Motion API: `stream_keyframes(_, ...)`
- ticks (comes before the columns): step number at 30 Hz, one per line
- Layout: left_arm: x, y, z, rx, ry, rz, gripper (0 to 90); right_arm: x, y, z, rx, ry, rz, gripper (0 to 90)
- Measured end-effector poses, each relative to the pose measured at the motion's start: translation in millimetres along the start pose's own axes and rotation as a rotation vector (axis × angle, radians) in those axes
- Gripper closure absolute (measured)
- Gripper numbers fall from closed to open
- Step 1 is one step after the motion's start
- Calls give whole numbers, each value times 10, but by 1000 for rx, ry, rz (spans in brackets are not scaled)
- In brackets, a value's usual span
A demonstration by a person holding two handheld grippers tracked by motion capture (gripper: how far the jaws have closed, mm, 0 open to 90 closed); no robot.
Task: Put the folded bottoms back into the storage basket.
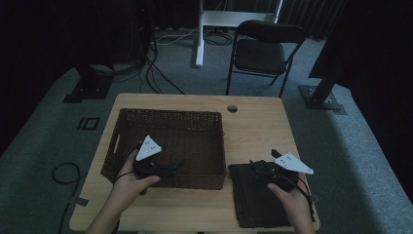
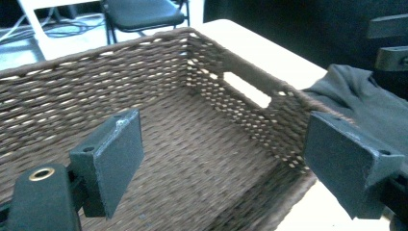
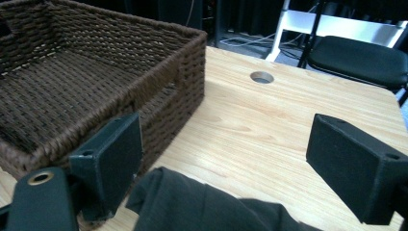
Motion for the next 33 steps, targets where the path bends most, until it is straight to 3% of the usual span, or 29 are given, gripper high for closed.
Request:
stream_keyframes(18,44,459,-648,-141,74,13,147,-322,-252,-249,-49,23,24,124)
stream_keyframes(29,-16,660,-953,-200,104,29,147,-499,-390,-379,-78,39,38,124)
stream_keyframes(33,-62,727,-1125,-236,126,41,147,-600,-460,-446,-97,48,50,124)
Point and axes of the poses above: each handheld gripper's, and its own axes: y roughly forward along the jaws, x roughly out of its top, z roughly to its left, the point moved 1 cm from there along y, roughly forward along the jaws, and after that the axes turned 3 degrees about -y, right-handed, at the moved point
